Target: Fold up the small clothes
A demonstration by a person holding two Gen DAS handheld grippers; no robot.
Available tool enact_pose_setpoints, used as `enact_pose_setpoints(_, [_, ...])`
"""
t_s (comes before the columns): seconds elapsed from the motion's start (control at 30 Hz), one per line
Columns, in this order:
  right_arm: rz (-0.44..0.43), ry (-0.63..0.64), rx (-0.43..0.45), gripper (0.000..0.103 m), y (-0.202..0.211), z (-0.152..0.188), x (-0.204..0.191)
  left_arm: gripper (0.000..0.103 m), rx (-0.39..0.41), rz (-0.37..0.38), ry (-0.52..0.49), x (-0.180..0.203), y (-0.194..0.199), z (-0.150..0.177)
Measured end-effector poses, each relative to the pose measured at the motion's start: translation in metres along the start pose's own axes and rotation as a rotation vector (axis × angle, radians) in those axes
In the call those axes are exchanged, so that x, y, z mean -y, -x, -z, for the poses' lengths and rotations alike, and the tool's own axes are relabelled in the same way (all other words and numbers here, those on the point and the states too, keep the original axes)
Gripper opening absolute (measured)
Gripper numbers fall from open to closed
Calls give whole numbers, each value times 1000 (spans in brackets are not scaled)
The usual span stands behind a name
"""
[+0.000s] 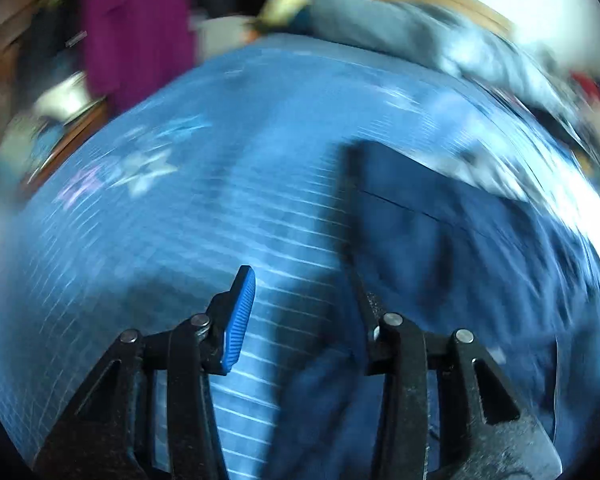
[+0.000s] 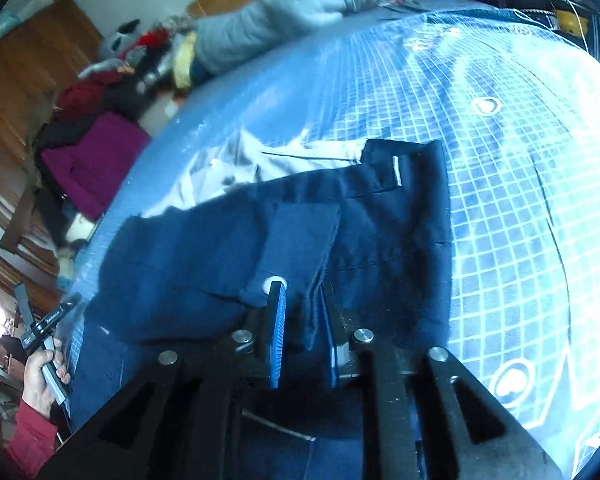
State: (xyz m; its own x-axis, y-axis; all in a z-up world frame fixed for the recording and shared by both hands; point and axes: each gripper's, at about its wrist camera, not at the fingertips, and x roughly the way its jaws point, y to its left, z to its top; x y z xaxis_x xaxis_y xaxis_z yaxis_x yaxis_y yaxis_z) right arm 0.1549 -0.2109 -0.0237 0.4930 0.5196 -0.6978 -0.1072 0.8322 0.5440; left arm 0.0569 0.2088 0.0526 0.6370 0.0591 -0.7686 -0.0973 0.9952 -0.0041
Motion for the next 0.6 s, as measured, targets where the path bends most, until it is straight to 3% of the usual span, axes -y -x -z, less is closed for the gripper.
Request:
enact_pose_setpoints(0.07, [-6,3,-8,23,-4,4,-2,43,-55,-65,-123,21,-14,5])
enact_pose_setpoints(0.1, [-9,-1,-19,23,-9,6,-3,45,-91,-132,-108,13,-25,6])
enact_pose_setpoints(0.13, [-9,-6,-30,23,-13,9,-3,64,-102,-125,-63,-2,-29,7])
enact_pose_setpoints(0.17, [-10,-9,-39,23,-16,12,-3,67,-104,-153,27,-27,-31,9])
enact_pose_setpoints(0.2, [-12,-6,-43,23,-18,15,-5,50,-132,-282,62,-44,-33,12])
enact_pose_setpoints(0.23, [-8,3,-38,27,-17,19,-7,54,-121,-323,93,-61,-28,14])
enact_pose_setpoints(0.3, [-2,32,-32,38,-11,23,-11,46,-118,-338,204,-91,-12,17])
enact_pose_setpoints(0.37, [18,71,-20,40,-3,25,-16,43,-70,-276,229,-90,5,13])
enact_pose_setpoints(0.47, [35,122,35,40,12,25,-32,43,10,-17,204,-56,24,1])
enact_pose_setpoints(0.5, [24,131,61,40,18,23,-40,43,30,106,191,-39,26,-5])
enact_pose_setpoints(0.57, [-34,147,91,40,21,17,-58,43,9,204,155,-19,19,-12])
enact_pose_setpoints(0.6, [-75,165,91,38,18,13,-70,40,-15,204,129,-10,8,-14])
